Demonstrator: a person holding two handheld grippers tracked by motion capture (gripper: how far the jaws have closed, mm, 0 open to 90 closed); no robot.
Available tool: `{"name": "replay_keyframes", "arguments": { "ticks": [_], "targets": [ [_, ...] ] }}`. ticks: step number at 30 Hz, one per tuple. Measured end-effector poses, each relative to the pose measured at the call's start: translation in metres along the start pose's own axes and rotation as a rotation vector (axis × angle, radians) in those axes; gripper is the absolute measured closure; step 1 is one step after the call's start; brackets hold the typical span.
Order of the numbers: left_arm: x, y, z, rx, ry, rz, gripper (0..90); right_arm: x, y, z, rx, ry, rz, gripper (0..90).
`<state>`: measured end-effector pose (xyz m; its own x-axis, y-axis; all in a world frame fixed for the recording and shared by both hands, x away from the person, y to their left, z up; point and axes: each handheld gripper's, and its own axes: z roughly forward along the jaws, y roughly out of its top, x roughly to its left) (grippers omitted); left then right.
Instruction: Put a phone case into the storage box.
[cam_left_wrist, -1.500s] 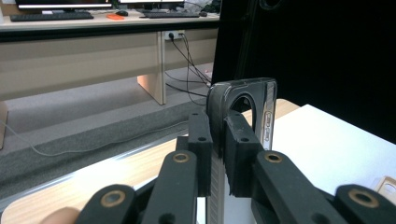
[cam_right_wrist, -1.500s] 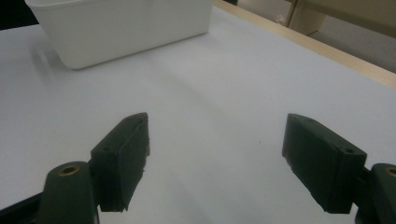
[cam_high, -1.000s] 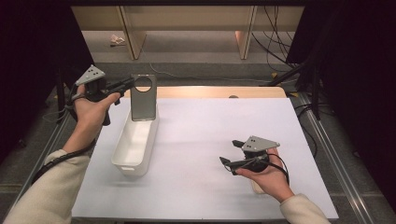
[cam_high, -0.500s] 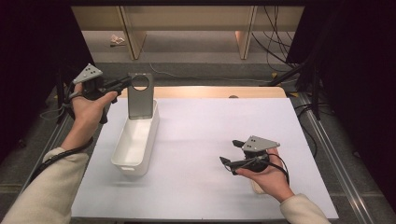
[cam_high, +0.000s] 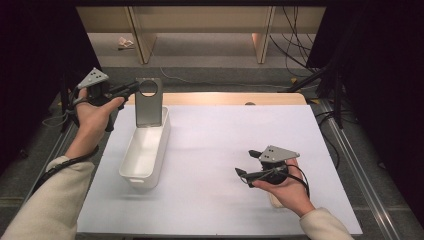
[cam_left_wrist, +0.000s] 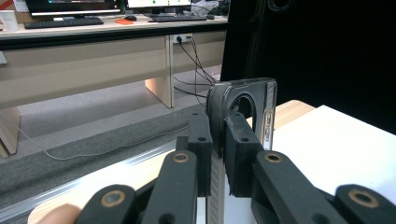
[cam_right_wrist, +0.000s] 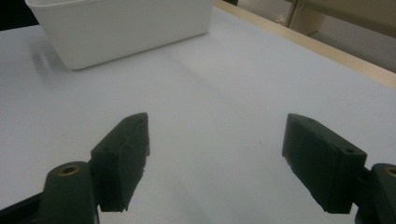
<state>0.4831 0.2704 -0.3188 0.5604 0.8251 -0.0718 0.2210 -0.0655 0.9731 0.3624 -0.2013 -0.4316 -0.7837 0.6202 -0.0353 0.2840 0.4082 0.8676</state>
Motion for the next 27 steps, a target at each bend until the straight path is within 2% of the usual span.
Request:
{"name": "replay_keyframes", "arguments": {
  "ticks": [27],
  "targets": [
    [0.0076, -0.0004, 0.0079, 0.024, 0.016, 0.007, 82.2, -0.0001, 0.0001, 0.0002, -0.002, 0.001, 0.002, 24.3]
  ]
}}
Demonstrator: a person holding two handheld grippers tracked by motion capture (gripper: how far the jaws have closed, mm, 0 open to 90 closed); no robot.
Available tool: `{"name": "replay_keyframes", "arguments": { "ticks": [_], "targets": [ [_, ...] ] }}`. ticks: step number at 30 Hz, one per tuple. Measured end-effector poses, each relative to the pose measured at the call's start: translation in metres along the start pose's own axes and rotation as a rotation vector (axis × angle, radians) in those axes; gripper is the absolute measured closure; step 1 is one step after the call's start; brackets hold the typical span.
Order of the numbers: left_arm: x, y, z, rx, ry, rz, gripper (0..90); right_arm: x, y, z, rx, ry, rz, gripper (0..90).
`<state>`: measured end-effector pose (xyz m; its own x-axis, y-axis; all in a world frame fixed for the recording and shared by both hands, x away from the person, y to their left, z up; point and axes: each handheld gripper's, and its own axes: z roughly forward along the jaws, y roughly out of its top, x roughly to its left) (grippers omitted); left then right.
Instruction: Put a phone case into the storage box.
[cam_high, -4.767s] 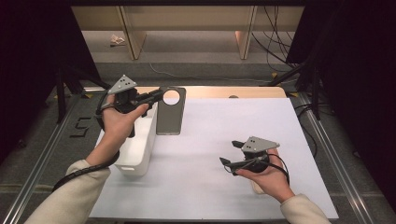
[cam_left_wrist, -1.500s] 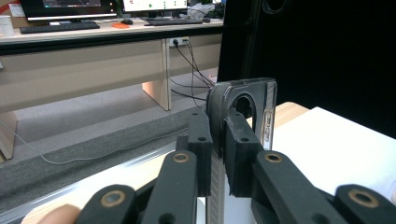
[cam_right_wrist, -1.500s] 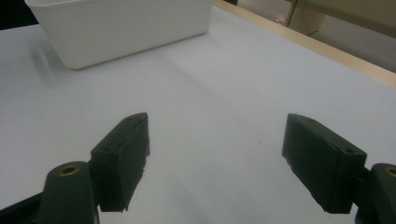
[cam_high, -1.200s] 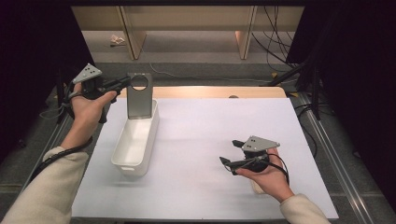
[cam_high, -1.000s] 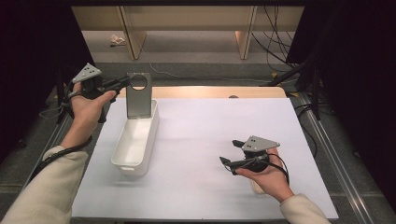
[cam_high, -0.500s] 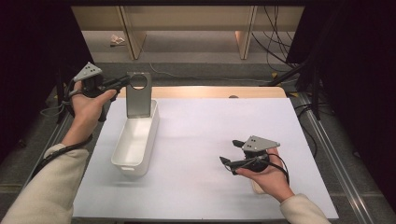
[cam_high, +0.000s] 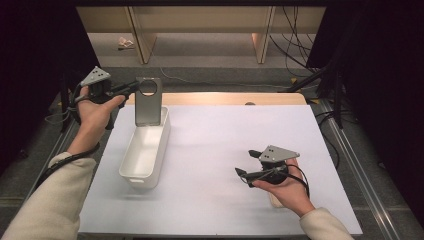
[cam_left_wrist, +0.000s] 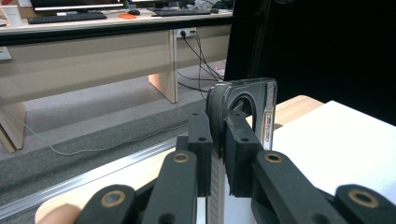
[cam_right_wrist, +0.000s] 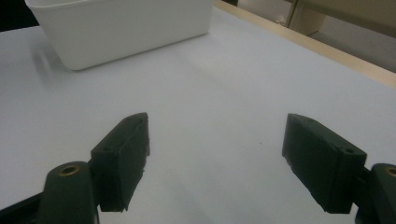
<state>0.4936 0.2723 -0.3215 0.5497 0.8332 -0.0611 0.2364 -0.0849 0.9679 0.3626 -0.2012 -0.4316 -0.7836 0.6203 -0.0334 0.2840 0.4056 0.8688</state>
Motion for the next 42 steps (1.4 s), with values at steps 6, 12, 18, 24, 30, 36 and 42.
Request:
{"name": "replay_keyframes", "arguments": {
  "ticks": [6, 12, 18, 24, 30, 36, 42],
  "targets": [
    [0.002, -0.002, 0.002, 0.005, 0.003, -0.004, 82.2, 0.0, 0.0, 0.0, 0.0, -0.002, 0.002, 24.3],
    [0.004, -0.003, 0.003, 0.01, 0.005, -0.005, 82.2, 0.0, 0.0, 0.0, 0.0, 0.0, 0.002, 24.3],
    [0.007, -0.003, 0.004, 0.012, 0.01, -0.005, 82.2, 0.0, 0.0, 0.0, 0.001, 0.0, 0.003, 24.3],
    [0.007, -0.002, 0.007, 0.013, 0.009, -0.004, 82.2, 0.0, 0.0, 0.0, 0.002, -0.001, 0.002, 24.3],
    [0.007, -0.001, 0.011, 0.015, 0.009, -0.006, 82.2, 0.0, 0.0, 0.0, 0.001, 0.001, 0.003, 24.3],
    [0.009, -0.002, 0.013, 0.024, 0.015, -0.006, 82.2, -0.001, 0.0, 0.0, 0.0, 0.0, 0.002, 24.3],
    [0.01, -0.002, 0.015, 0.025, 0.018, -0.011, 82.2, 0.0, 0.0, 0.0, -0.002, 0.0, 0.002, 24.3]
  ]
}}
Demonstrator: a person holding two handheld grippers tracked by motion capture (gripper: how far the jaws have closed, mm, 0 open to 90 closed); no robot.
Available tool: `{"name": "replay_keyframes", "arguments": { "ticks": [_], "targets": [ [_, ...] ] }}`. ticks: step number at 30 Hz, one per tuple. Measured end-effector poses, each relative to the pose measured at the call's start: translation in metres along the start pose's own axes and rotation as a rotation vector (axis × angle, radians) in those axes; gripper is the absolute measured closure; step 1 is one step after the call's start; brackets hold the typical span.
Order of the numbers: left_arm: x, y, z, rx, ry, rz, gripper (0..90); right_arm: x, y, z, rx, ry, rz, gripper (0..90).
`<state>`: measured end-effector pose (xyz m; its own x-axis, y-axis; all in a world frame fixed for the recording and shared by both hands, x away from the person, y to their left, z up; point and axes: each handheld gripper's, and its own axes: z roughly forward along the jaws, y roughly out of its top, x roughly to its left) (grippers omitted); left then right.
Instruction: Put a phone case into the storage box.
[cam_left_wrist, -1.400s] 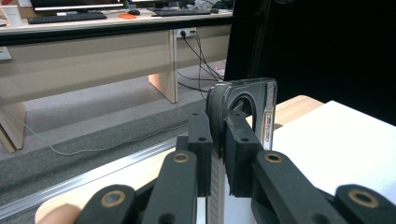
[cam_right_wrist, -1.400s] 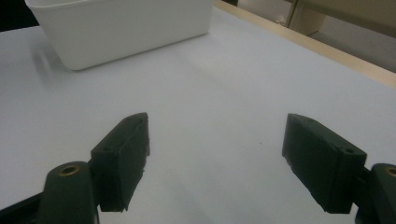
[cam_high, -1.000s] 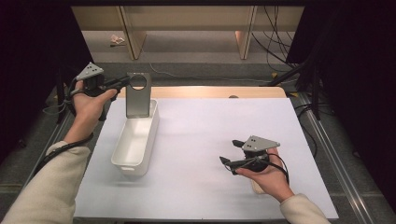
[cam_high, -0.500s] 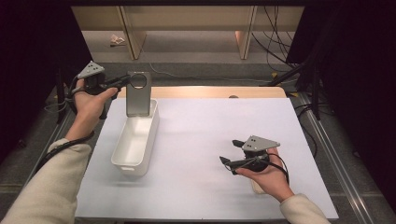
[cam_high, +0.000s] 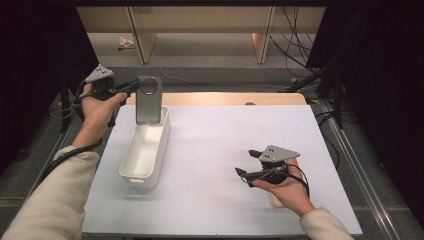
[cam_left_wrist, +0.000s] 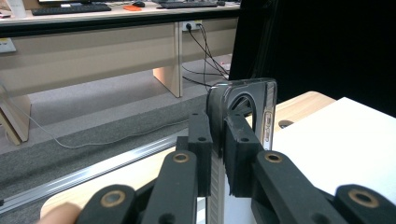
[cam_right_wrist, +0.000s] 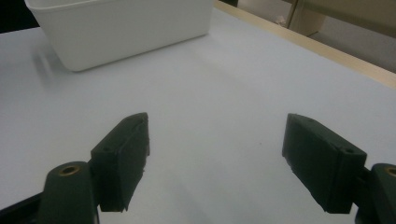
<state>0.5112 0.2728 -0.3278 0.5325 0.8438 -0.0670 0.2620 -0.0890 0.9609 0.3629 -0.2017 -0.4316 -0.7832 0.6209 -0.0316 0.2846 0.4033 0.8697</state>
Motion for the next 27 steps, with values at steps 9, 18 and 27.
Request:
{"name": "replay_keyframes", "arguments": {
  "ticks": [9, 18, 27],
  "targets": [
    [0.002, -0.001, 0.003, 0.006, 0.006, -0.006, 82.1, -0.001, 0.0, -0.001, -0.011, 0.01, 0.009, 22.5],
    [0.003, -0.001, 0.006, 0.006, 0.007, -0.009, 82.2, -0.001, 0.0, -0.001, -0.013, 0.006, 0.013, 17.7],
    [0.004, -0.002, 0.01, 0.014, 0.009, -0.011, 82.1, -0.001, 0.0, -0.001, -0.016, 0.001, 0.016, 16.7]
  ]
}}
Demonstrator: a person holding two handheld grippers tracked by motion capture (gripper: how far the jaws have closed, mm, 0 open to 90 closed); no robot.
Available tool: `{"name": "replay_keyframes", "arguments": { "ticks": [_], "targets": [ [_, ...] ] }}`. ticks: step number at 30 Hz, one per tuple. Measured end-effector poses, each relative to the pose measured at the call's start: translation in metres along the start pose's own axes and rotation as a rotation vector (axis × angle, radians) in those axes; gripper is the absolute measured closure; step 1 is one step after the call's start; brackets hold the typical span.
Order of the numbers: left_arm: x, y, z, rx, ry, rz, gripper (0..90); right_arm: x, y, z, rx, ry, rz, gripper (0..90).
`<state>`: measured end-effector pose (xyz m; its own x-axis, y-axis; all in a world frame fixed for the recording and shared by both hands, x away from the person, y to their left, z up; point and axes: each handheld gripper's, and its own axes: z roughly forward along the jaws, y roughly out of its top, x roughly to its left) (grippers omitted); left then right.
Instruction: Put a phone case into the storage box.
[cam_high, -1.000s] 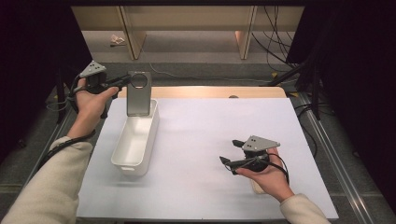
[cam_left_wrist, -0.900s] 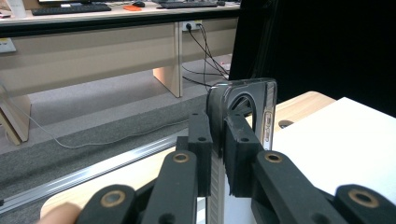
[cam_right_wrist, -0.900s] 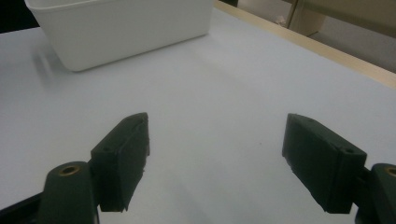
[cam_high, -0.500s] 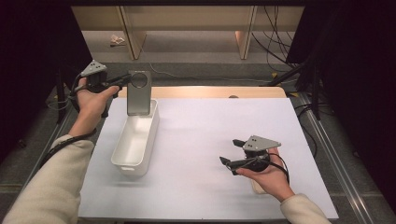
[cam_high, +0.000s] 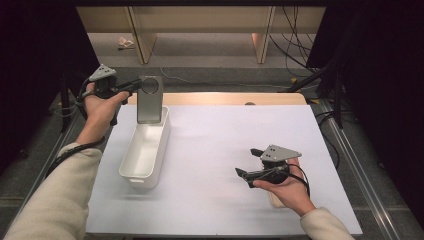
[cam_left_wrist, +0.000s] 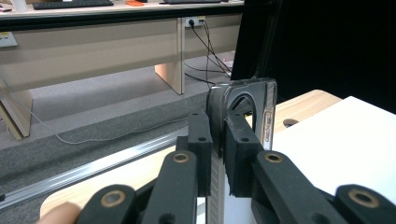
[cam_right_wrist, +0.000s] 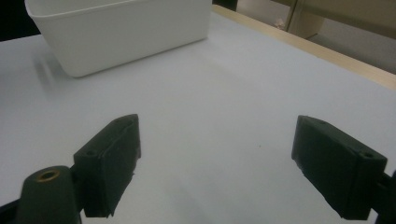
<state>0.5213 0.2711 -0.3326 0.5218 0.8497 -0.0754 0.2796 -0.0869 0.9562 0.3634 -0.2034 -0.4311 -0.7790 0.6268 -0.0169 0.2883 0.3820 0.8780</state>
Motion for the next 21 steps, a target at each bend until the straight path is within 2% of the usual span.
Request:
{"name": "replay_keyframes", "arguments": {
  "ticks": [21],
  "targets": [
    [0.0027, -0.0033, 0.0084, 0.013, 0.004, -0.004, 82.1, -0.0006, 0.0, 0.0002, -0.003, -0.001, 0.003, 16.9]
  ]
}}
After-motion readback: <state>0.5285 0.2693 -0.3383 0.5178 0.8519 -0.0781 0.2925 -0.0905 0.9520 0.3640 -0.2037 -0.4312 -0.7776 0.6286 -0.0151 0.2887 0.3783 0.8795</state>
